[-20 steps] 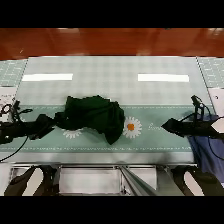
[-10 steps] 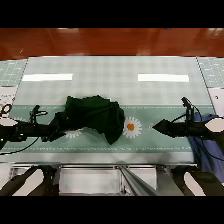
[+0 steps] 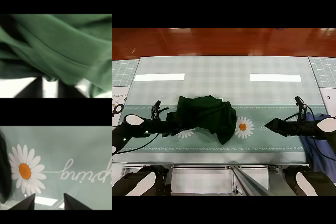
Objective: Fold the shirts.
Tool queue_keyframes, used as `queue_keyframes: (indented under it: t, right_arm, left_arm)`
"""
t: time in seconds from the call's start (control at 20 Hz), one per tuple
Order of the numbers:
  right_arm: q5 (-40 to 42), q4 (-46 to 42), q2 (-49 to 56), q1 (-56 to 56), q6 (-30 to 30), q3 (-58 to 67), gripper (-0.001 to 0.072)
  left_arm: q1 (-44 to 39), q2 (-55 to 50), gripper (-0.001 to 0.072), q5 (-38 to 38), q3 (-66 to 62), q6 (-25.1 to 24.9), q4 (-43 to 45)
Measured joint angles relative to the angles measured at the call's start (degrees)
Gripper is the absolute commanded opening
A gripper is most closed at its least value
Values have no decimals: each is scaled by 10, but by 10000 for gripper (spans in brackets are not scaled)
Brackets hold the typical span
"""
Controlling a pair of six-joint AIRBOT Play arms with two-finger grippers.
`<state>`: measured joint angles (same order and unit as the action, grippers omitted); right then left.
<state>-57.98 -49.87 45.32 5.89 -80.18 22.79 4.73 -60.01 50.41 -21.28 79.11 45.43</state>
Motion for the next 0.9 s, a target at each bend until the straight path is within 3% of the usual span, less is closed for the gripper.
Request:
queue_keyframes:
  t: [0.3,0.6,0.9]
  right_arm:
    - [3,25,51,-59,-2,0,410]
    - [56,145,182,-198,42,27,410]
    - [102,207,302,-308,57,116,410]
  left_arm:
    - [-19,-4,20,-14,-2,-11,-3]
    - [-22,-4,20,-17,-6,-15,-1]
    - [-22,-4,20,-19,-7,-15,-1]
